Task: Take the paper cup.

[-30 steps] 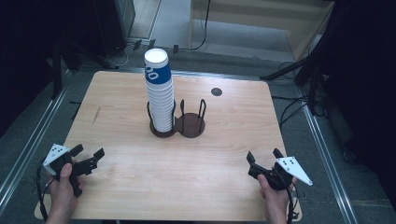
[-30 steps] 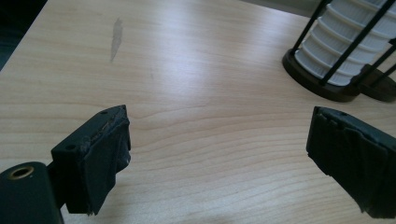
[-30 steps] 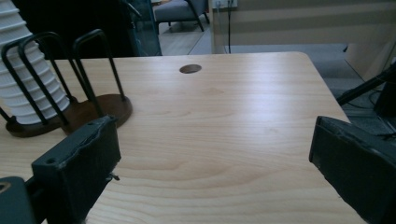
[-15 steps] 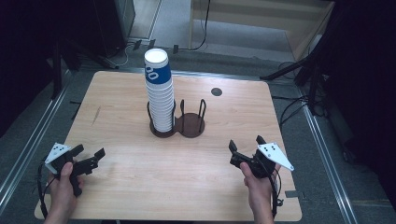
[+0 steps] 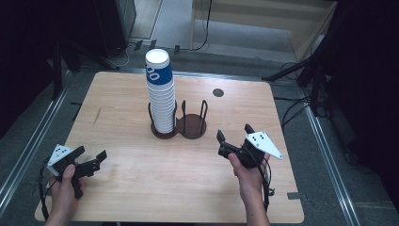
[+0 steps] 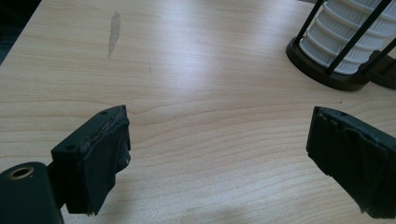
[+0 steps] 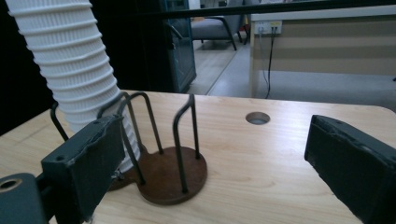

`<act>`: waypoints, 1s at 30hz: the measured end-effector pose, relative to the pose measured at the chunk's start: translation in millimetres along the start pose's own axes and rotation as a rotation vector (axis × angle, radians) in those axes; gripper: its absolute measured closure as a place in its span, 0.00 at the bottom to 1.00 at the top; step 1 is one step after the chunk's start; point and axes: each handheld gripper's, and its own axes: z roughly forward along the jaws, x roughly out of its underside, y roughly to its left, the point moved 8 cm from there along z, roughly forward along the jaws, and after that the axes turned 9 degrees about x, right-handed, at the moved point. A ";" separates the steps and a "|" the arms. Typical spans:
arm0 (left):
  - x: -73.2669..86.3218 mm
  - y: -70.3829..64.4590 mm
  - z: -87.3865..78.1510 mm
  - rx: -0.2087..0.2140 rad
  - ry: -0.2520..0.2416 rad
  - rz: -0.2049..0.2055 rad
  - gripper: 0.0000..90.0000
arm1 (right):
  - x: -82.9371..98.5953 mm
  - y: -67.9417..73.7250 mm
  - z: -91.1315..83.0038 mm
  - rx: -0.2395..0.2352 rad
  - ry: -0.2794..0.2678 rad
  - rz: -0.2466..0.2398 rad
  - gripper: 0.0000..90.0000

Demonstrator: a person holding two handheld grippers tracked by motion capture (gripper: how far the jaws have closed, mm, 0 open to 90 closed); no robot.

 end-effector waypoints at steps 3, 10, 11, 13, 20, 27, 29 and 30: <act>-0.1 -1.1 0.4 -0.002 -0.002 0.014 0.08 | -5.2 6.6 2.1 -0.031 -0.013 0.017 0.07; -0.2 -1.3 0.2 0.000 -0.004 0.011 0.08 | -22.1 22.2 8.7 -0.071 -0.038 0.034 0.07; -0.2 -1.3 0.2 0.000 -0.004 0.011 0.08 | -24.3 23.9 9.4 -0.074 -0.041 0.037 0.07; 0.2 -1.5 0.5 -0.010 0.002 0.020 0.08 | -28.8 28.1 10.5 -0.080 -0.052 0.035 0.09; 1.1 -4.0 1.6 -0.011 0.016 0.042 0.01 | -38.1 42.4 17.6 -0.092 -0.057 0.006 0.09; 1.3 -3.7 1.3 -0.014 0.019 0.046 0.01 | -47.1 54.1 26.5 -0.085 -0.066 -0.016 0.08; 1.5 -3.8 1.3 -0.018 0.021 0.048 0.01 | -50.6 57.9 29.8 -0.084 -0.068 -0.021 0.08; 1.6 -4.1 1.3 -0.018 0.022 0.048 0.01 | -52.8 59.9 31.3 -0.088 -0.069 -0.020 0.08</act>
